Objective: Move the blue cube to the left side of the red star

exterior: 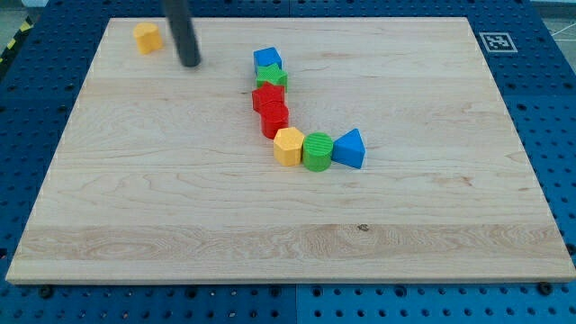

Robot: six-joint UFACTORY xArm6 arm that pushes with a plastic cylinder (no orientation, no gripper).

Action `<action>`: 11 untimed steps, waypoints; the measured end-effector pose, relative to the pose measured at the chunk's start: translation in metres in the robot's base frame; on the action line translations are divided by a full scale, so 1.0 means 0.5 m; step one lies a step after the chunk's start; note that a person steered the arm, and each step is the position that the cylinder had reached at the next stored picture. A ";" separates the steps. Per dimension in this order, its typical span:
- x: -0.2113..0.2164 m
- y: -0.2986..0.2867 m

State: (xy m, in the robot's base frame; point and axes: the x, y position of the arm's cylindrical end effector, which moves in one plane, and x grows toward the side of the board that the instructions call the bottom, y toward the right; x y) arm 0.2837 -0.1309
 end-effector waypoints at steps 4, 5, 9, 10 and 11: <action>-0.011 0.238; 0.031 0.191; 0.056 0.088; 0.104 0.141; 0.111 0.141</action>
